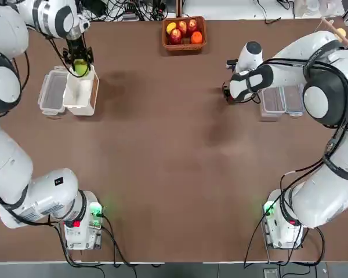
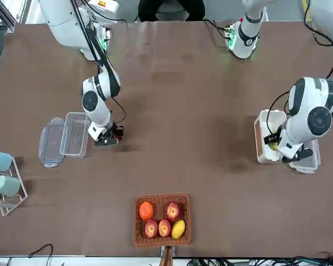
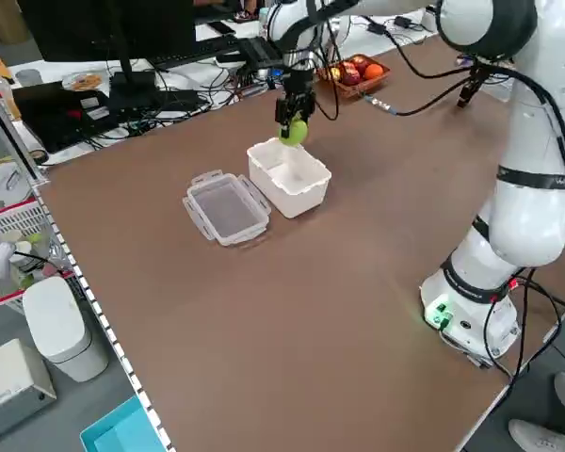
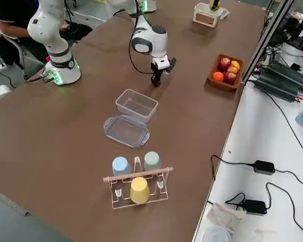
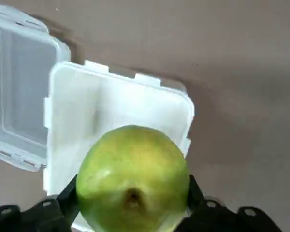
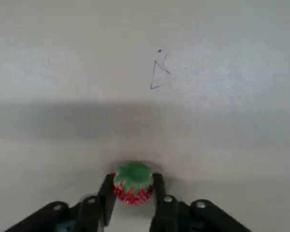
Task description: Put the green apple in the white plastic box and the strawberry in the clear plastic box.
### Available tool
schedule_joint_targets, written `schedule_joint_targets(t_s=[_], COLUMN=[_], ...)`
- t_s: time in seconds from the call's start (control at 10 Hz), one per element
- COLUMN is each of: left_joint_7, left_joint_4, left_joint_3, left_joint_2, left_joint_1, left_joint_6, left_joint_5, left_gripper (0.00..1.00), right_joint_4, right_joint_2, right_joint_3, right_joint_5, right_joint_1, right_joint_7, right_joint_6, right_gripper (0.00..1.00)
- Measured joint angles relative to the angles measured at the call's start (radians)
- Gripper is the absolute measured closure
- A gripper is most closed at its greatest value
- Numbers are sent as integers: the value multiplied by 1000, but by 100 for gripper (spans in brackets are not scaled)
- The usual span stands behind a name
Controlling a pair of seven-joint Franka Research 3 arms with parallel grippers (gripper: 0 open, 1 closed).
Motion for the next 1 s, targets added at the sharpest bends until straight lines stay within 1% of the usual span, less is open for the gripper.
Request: schedule_joint_targets(t_s=[0.2,0.4,0.5,0.6,0.8,0.9,1.0], left_joint_7=[0,-1,-5,-12,-22,-22,-20], left_joint_4=[-15,-19,-20,-20,-8,20,63], left_joint_3=[0,-1,-1,-2,-7,-14,-28], left_joint_2=[38,37,36,35,15,-9,-41], left_joint_1=[20,27,27,26,25,27,28], left_joint_6=[7,6,4,0,-40,-78,-114], left_joint_5=[25,41,41,42,42,42,24], left_gripper=[14,12,6,1,0,0,0], right_joint_4=[0,2,11,30,78,94,92], right_joint_2=[0,-1,-6,-26,-118,-180,-238], right_joint_3=[-1,-6,-9,-10,-12,-13,-15], right_joint_5=[0,0,0,0,0,0,0], right_joint_1=[0,-12,-29,-46,-100,-142,-191], right_joint_7=[0,2,0,-2,-58,-114,-189], right_joint_6=[0,-7,-38,-108,-331,-428,-488], right_gripper=[67,68,68,68,68,68,68])
